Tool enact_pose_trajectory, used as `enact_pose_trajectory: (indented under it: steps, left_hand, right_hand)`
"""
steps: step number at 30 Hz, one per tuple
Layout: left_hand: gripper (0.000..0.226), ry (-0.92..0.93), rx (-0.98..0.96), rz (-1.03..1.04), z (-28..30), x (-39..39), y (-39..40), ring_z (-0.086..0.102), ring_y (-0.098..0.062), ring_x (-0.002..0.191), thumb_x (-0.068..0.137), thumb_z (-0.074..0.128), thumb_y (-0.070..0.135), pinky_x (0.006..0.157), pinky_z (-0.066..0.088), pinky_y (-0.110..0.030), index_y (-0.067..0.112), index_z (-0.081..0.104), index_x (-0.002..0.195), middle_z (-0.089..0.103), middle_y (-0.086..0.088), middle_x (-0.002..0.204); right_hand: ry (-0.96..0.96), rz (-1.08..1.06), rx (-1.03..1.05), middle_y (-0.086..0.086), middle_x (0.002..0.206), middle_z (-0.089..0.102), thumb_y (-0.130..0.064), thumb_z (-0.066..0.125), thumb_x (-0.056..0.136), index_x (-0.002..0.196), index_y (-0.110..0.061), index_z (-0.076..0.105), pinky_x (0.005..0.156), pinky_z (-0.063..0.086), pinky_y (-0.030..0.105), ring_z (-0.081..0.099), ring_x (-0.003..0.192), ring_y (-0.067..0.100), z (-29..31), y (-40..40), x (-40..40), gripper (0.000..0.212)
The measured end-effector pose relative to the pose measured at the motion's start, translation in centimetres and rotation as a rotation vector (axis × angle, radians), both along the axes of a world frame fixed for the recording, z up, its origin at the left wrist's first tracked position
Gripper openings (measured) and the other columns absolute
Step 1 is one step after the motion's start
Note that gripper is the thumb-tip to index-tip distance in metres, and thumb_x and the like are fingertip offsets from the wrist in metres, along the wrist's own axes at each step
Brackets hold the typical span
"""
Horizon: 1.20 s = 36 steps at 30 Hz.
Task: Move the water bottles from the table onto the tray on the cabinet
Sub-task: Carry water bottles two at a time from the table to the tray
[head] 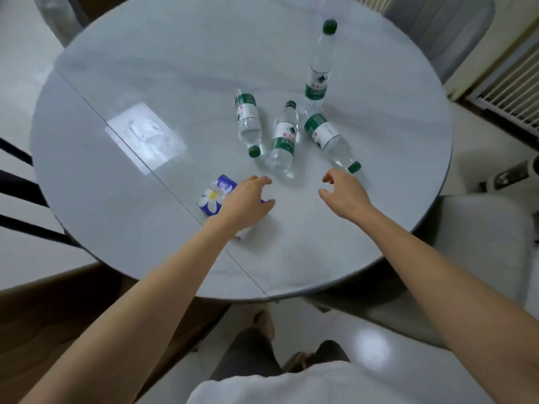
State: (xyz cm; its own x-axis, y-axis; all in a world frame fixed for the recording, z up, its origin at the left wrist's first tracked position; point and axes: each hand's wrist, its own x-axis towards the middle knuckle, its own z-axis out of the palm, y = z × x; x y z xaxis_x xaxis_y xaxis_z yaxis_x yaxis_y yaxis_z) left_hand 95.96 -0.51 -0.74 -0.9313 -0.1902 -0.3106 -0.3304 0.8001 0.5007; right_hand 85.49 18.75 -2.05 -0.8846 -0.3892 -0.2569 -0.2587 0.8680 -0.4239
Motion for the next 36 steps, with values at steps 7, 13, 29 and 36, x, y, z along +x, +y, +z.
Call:
enact_pose_trajectory:
  steps: [7, 13, 29, 36]
  left_hand:
    - [0.065, 0.056, 0.066, 0.079, -2.0, -10.0, -2.9, 0.041, -0.028, 0.131, 0.091, 0.061, 0.028, 0.101, 0.042, -0.045, 0.016, 0.031, 0.147, 0.036, -0.008, 0.148]
    - [0.076, 0.027, 0.143, 0.149, -5.3, -15.5, -2.1, 0.040, -0.031, 0.132, 0.089, 0.063, 0.028, 0.106, 0.039, -0.045, 0.015, 0.021, 0.151, 0.032, -0.011, 0.150]
    - [0.081, 0.018, 0.117, 0.410, -9.7, -22.7, 0.1, 0.035, -0.034, 0.135, 0.095, 0.050, 0.045, 0.102, 0.036, -0.047, 0.011, 0.006, 0.154, 0.031, -0.018, 0.150]
    - [0.090, 0.013, -0.030, 0.419, -10.6, -22.7, 0.5, 0.042, -0.037, 0.126, 0.086, 0.063, 0.045, 0.091, 0.042, -0.049, 0.013, 0.011, 0.153, 0.042, -0.018, 0.138]
  right_hand:
    - [0.092, -0.091, 0.137, 0.020, 0.134, 0.041, -0.023, 0.061, 0.086, 0.134, -0.005, 0.037, 0.092, 0.042, 0.044, 0.044, 0.118, 0.038, -2.7, -4.7, -10.6, 0.057]
    - [0.051, -0.133, 0.148, 0.019, 0.134, 0.043, -0.033, 0.069, 0.081, 0.136, -0.004, 0.030, 0.094, 0.040, 0.046, 0.045, 0.121, 0.038, -5.5, -6.7, -17.7, 0.074]
    - [0.417, 1.240, 0.362, 0.006, 0.113, 0.063, -0.005, 0.076, 0.067, 0.113, -0.021, 0.055, 0.108, 0.037, 0.048, 0.057, 0.117, 0.032, -7.3, 2.7, -19.4, 0.053]
    - [0.291, 0.802, 0.065, 0.017, 0.151, 0.036, 0.008, 0.058, 0.070, 0.127, -0.015, 0.057, 0.116, 0.018, 0.048, 0.029, 0.142, 0.036, -6.4, 4.3, -17.5, 0.062]
